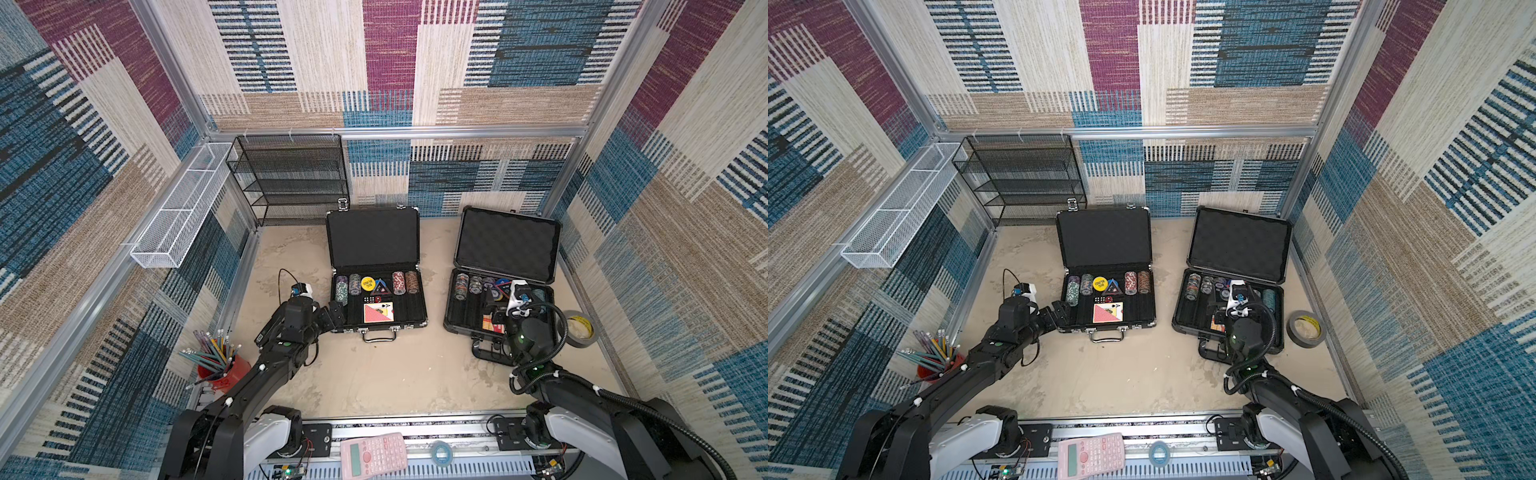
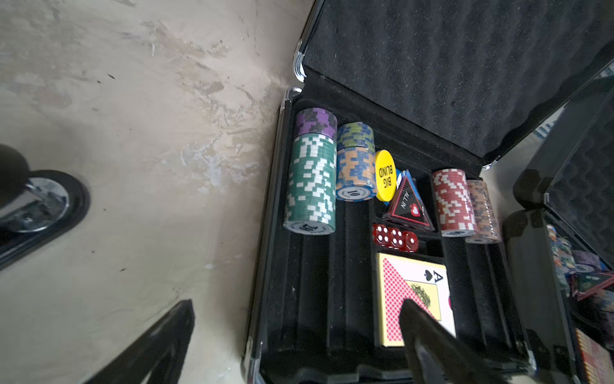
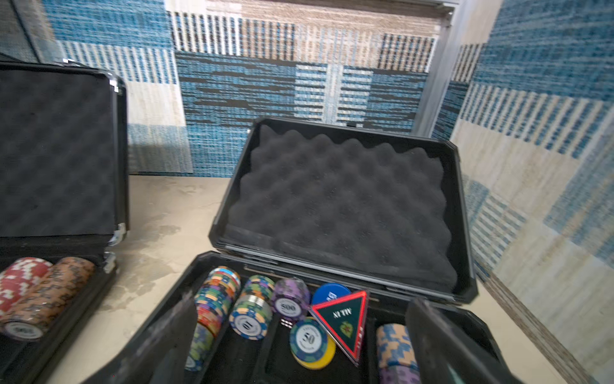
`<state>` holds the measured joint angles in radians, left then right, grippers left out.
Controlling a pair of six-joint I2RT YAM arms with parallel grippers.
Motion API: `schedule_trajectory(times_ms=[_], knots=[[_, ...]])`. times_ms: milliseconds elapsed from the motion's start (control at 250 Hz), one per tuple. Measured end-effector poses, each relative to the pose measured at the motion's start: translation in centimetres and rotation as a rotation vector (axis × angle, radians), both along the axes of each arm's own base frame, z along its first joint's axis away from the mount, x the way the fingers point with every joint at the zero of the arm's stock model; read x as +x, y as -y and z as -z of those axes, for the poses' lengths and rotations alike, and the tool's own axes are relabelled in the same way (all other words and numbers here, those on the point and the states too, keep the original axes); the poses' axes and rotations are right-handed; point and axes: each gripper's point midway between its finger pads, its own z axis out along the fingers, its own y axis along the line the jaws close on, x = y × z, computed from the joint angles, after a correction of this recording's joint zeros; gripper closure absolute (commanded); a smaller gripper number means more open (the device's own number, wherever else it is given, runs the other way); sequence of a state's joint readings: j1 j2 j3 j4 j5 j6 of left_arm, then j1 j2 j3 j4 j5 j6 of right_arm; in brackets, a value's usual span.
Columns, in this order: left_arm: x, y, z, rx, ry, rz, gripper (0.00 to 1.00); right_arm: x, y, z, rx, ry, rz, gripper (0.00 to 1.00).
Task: Open the poker set cases
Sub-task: Reset both arms
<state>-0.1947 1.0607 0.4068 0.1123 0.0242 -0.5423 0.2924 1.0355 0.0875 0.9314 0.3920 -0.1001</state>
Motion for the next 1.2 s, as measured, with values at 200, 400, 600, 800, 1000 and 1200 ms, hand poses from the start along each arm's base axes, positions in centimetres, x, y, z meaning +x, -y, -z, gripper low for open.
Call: schedule_trajectory(times_ms=[200, 400, 600, 800, 1000, 1200], knots=[[0.0, -1.4, -1.7, 0.083, 0.067, -0.036, 0.01, 0.3, 2.8, 2.0, 0.028, -0.022, 0.060, 0.01], [0.1, -2.2, -2.2, 0.141, 0.092, -0.048, 0.01, 2.3, 2.6, 1.7, 0.036, -0.008, 0.022, 0.01], [0.5, -3.2, -3.5, 0.209, 0.143, -0.078, 0.00, 4.7, 1.3, 0.6, 0.027, 0.000, -0.041, 0.01], [1.0, -4.3, -5.3, 0.271, 0.222, -0.117, 0.01, 4.1, 1.0, 1.9, 0.001, -0.015, -0.068, 0.01], [1.3, -4.7, -5.4, 0.317, 0.247, -0.126, 0.01, 3.7, 1.5, 2.6, -0.002, -0.005, -0.060, 0.01], [1.6, -5.6, -5.3, 0.406, 0.257, -0.143, 0.01, 4.4, 2.5, 3.1, 0.020, -0.007, -0.062, 0.01]])
